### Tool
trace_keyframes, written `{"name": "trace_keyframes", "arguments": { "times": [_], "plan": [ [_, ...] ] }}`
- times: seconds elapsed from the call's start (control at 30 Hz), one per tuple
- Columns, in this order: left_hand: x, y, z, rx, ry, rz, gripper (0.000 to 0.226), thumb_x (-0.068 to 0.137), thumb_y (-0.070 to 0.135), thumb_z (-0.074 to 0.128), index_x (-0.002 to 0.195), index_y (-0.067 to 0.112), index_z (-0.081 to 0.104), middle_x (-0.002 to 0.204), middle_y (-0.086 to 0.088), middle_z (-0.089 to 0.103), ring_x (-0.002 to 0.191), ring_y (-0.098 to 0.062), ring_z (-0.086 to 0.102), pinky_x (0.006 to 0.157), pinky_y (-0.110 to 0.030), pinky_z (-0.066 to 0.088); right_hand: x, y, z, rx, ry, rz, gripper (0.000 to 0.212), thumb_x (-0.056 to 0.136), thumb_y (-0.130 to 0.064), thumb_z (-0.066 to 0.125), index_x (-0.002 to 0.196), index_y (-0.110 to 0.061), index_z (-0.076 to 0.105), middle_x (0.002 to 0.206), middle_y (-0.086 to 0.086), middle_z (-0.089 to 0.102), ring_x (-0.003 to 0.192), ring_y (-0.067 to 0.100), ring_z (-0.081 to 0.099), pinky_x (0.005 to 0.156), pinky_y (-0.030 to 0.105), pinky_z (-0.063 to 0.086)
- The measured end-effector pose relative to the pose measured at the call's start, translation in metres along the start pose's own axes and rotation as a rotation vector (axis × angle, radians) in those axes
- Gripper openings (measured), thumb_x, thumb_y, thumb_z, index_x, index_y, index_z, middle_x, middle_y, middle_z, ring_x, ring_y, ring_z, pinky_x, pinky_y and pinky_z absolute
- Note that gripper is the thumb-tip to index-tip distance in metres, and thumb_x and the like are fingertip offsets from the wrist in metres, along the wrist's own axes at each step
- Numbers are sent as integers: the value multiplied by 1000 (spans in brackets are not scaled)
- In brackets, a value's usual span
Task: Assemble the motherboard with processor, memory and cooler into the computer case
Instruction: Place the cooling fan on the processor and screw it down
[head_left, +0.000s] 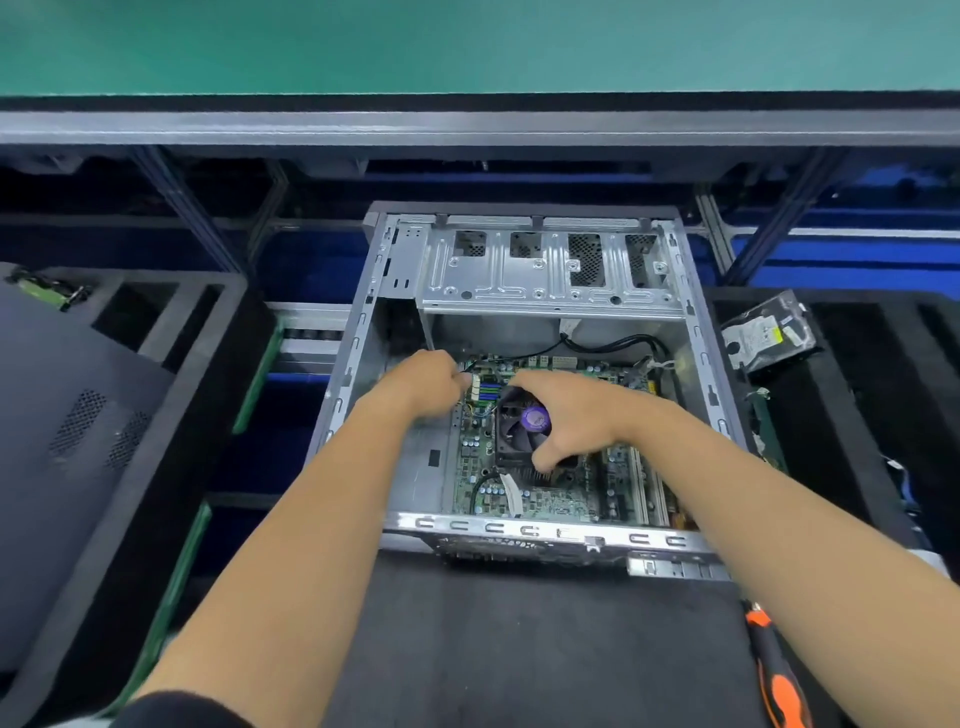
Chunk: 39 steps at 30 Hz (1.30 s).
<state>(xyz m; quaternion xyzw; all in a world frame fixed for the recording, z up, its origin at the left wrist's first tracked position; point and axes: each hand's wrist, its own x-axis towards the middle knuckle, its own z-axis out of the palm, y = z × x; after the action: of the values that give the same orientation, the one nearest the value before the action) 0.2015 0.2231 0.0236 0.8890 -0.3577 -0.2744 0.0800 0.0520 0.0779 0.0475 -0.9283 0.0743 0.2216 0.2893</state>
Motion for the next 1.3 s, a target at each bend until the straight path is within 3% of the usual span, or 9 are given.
{"name": "trace_keyframes", "arguments": {
  "times": [0.1,0.27,0.4,0.57,0.87,1.07,1.3],
  "plan": [
    [0,1,-1,-30,44,7,46,99,36,43,60,12,44,60,-4,51,55,-18,46,52,-27,32,-1,1,-5,32,59,5,85,60,-32,83,132,-19,41,118,-2,52,102,21,53,85,36,49],
    [-1,4,-3,-57,122,40,45,100,36,40,59,17,43,61,-2,49,56,-17,45,54,-29,33,-1,2,-10,64,101,34,80,54,-34,82,125,-22,46,110,2,58,93,22,57,80,43,53],
    [-1,6,-4,-74,142,56,43,100,36,38,62,17,43,64,-1,51,61,-18,47,58,-31,35,-2,2,-7,-49,133,18,93,56,-45,86,135,-21,42,127,0,55,108,22,55,90,39,50],
    [-1,5,-3,-66,132,67,43,100,38,39,69,11,54,67,-3,55,64,-20,52,60,-32,42,-1,-3,2,-122,79,-44,84,57,-51,87,124,-22,44,119,-2,56,102,21,56,87,38,50],
    [0,5,-1,-75,88,112,49,99,38,43,58,12,39,57,-4,44,53,-19,40,53,-29,32,0,-2,3,-102,-20,-61,92,62,-51,86,134,-20,38,129,-1,49,112,20,51,96,35,45],
    [1,4,1,-81,66,111,48,98,39,45,58,13,39,55,-3,41,52,-19,38,52,-28,29,-2,-2,4,-43,-22,-59,99,62,-50,88,140,-19,37,138,-1,49,121,19,49,100,30,42],
    [3,3,4,-19,16,86,46,98,38,43,60,13,42,58,-4,47,55,-20,43,56,-29,34,1,-1,1,-39,-66,-21,106,60,-43,90,146,-21,32,145,3,46,126,25,48,103,33,42]
  ]
}}
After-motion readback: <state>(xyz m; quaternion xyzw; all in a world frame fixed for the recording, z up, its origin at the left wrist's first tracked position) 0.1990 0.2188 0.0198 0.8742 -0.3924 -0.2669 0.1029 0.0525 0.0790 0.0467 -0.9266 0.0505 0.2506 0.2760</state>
